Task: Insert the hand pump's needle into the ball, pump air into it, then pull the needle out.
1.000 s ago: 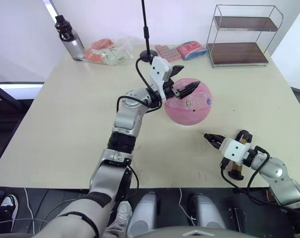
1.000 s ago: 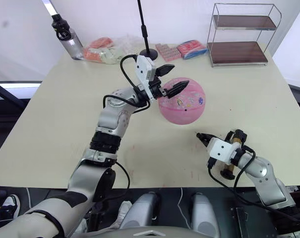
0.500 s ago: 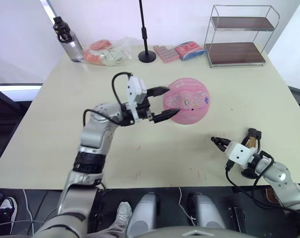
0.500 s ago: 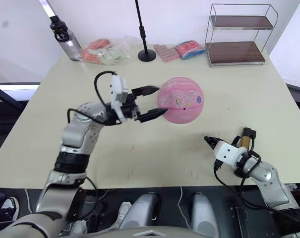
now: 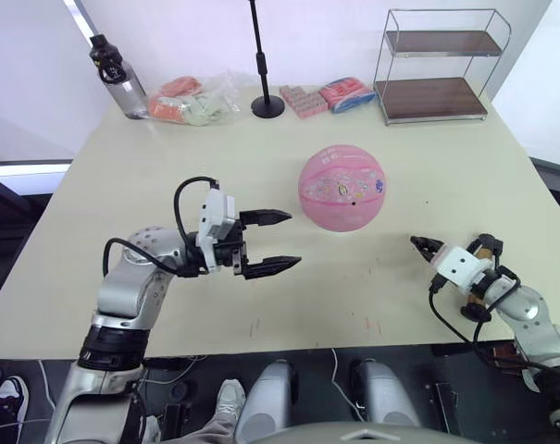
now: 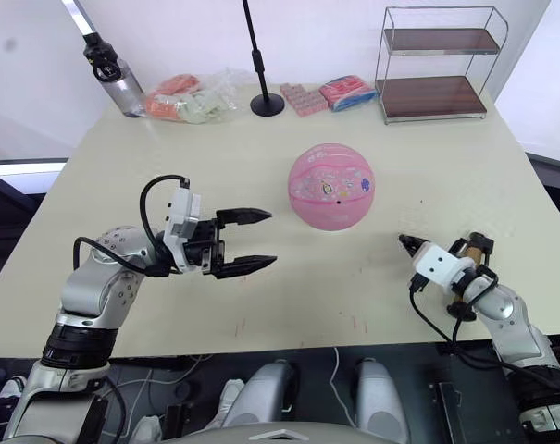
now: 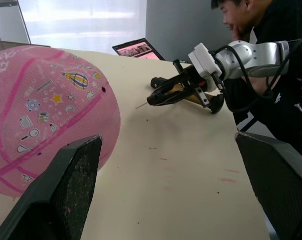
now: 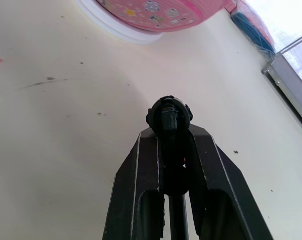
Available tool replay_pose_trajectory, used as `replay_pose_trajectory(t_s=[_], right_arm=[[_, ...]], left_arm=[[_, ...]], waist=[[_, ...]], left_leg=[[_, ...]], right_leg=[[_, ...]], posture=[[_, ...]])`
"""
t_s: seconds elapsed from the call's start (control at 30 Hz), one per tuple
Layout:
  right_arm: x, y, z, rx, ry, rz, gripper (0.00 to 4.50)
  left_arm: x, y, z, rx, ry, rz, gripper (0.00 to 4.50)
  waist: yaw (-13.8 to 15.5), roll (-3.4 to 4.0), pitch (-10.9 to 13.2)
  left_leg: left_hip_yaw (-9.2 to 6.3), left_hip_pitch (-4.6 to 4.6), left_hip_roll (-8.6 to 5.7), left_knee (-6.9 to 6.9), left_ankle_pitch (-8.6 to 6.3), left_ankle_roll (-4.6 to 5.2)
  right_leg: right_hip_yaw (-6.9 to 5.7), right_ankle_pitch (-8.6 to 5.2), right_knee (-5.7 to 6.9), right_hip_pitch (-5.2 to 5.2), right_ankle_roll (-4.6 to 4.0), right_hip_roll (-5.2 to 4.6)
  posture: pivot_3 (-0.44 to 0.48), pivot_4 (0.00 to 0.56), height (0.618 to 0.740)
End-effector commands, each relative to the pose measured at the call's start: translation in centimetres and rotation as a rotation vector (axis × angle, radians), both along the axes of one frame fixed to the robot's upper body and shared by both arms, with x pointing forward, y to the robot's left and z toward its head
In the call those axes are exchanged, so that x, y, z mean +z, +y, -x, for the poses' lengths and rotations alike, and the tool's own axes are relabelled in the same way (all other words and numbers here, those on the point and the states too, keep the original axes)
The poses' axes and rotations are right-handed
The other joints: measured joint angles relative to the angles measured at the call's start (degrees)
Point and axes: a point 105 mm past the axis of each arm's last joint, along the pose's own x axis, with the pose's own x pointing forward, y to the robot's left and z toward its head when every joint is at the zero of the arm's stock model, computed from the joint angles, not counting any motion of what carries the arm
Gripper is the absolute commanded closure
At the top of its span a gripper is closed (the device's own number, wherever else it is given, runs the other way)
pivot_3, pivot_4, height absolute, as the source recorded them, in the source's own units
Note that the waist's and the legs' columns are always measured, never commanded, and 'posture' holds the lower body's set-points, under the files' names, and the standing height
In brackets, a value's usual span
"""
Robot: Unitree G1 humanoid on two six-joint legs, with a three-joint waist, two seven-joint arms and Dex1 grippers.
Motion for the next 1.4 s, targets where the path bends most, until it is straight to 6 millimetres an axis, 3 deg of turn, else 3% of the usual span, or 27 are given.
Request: replay_pose_trajectory(t_s=[0.03,0.37,0.43,0.47,0.5,0.6,0.63,0.7,1.0,1.4], right_arm=[[1.0,-0.4,0.1,0.005,-0.028,-0.008,4.42],[2.1,-0.5,1.7,0.035,-0.006,-0.035,4.42],[2.6,-0.6,1.9,0.029,-0.009,-0.058,3.39],[2.8,-0.6,2.1,0.032,-0.005,-0.070,3.12],[2.9,-0.6,2.4,0.034,0.001,-0.083,2.51],[3.0,-0.6,2.8,0.036,0.014,-0.099,1.33],[3.0,-0.7,2.9,0.036,0.015,-0.099,0.61],[3.0,-0.8,3.2,0.036,0.026,-0.104,0.20],[4.3,-0.5,4.7,0.079,0.073,-0.195,0.20],[4.1,-2.7,8.1,0.074,0.213,-0.226,0.20]], left_arm=[[1.2,-0.2,0.5,-0.016,-0.059,0.019,0.00],[1.0,0.0,0.7,-0.013,-0.055,0.029,0.00],[1.1,0.0,0.7,-0.019,-0.055,0.034,0.00],[1.1,0.0,0.8,-0.025,-0.056,0.036,0.00],[1.0,0.1,0.8,-0.030,-0.056,0.039,0.00],[0.9,0.3,1.0,-0.049,-0.060,0.029,0.00],[0.8,0.3,1.0,-0.056,-0.065,0.024,0.00],[0.8,0.5,1.3,-0.098,-0.090,0.016,0.00],[0.1,1.2,1.5,-0.138,-0.121,0.002,0.00],[-0.5,1.4,1.8,-0.137,-0.112,0.010,0.00]], waist=[[0.1,0.00,0.0],[0.0,0.00,0.0],[0.0,0.00,0.0],[0.0,0.00,0.0],[0.0,0.00,0.0],[0.0,0.00,0.0],[0.0,0.00,0.0],[0.0,0.00,0.0],[0.0,0.00,0.0],[0.2,0.00,0.0]], left_leg=[[0.00,0.00,0.00,0.00,0.00,0.00],[0.06,0.05,0.03,0.01,0.00,0.01],[0.08,0.07,0.06,0.01,0.00,0.01],[0.11,0.07,0.07,0.01,0.00,0.01],[0.14,0.07,0.08,0.01,0.00,0.01],[0.43,0.09,0.18,0.02,0.00,0.01],[0.46,0.10,0.19,0.01,0.00,0.01],[0.58,0.13,0.24,0.01,-0.01,0.01],[0.83,0.24,0.44,0.04,-0.01,0.03],[0.91,0.32,0.45,0.10,-0.05,0.08]], right_leg=[[-0.01,0.00,0.00,0.00,0.00,0.00],[0.07,0.03,0.05,0.00,-0.03,0.02],[0.07,0.03,0.08,0.00,-0.04,0.05],[0.07,0.04,0.09,0.00,-0.04,0.06],[0.06,0.04,0.10,0.00,-0.05,0.08],[0.10,0.04,0.09,0.00,-0.06,0.12],[0.12,0.04,0.09,0.00,-0.06,0.13],[0.18,0.05,0.10,0.00,-0.07,0.16],[0.31,0.11,0.15,0.00,-0.16,0.29],[0.38,0.10,0.27,0.00,-0.15,0.29]], posture=[[0.000,0.150,0.740],[0.000,0.150,0.740],[0.000,0.150,0.740],[0.000,0.150,0.740],[0.000,0.150,0.740],[0.000,0.150,0.740],[0.000,0.150,0.740],[0.000,0.150,0.740],[0.000,0.150,0.740],[0.000,0.150,0.740]])
